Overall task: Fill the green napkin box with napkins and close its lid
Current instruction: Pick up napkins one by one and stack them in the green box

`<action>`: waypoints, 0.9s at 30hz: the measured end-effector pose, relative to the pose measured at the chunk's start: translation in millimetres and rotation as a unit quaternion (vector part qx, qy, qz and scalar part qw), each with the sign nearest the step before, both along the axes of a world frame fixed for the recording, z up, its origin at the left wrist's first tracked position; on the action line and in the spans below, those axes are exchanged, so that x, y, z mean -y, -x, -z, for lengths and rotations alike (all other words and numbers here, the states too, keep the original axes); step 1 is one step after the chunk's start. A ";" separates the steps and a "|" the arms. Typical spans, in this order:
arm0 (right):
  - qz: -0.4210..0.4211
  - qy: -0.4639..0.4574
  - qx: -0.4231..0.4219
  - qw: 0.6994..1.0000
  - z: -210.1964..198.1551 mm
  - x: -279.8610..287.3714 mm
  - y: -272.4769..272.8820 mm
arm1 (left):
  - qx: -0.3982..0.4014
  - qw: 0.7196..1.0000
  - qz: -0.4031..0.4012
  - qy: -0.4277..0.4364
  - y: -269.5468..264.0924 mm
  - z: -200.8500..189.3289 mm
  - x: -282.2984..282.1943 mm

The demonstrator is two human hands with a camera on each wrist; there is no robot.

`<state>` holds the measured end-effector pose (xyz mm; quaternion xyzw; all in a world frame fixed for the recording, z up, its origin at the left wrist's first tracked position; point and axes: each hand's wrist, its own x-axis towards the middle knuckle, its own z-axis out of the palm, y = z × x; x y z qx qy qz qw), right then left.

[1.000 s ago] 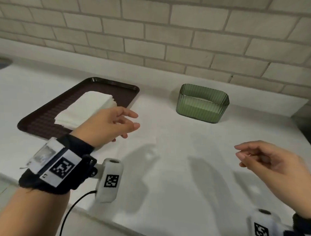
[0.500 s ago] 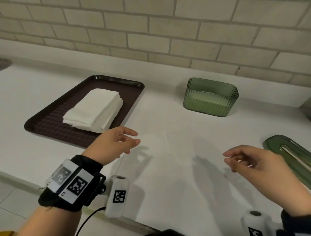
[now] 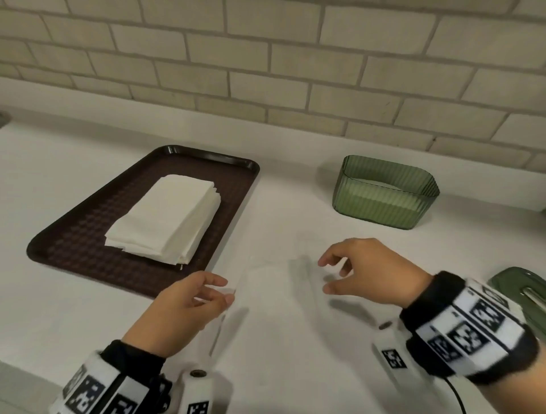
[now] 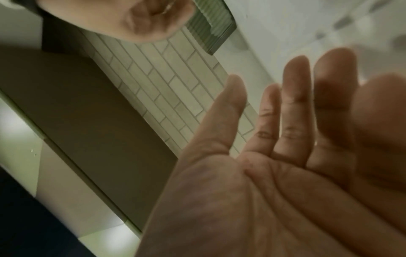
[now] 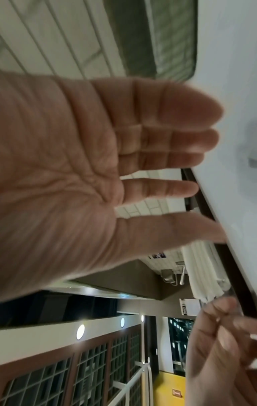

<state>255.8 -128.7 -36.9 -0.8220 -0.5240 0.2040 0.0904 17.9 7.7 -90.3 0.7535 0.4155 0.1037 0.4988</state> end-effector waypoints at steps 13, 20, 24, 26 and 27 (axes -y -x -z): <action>-0.087 0.170 0.016 0.982 25.4 -105.3 14.6 | -0.090 0.995 0.039 -0.020 2.4 7.4 0.9; -0.095 0.229 0.064 0.967 25.5 -106.5 26.5 | -0.194 0.969 0.130 -0.083 2.0 6.5 12.8; -0.070 0.189 0.082 0.976 28.6 -95.7 27.8 | -0.228 0.955 0.148 -0.120 0.5 6.4 17.6; -0.064 0.154 0.080 0.983 29.0 -90.8 24.3 | -0.231 0.952 0.155 -0.131 -0.8 7.0 19.9; -0.063 0.138 0.074 0.986 27.0 -87.6 21.7 | -0.233 0.949 0.160 -0.138 -1.3 6.8 21.5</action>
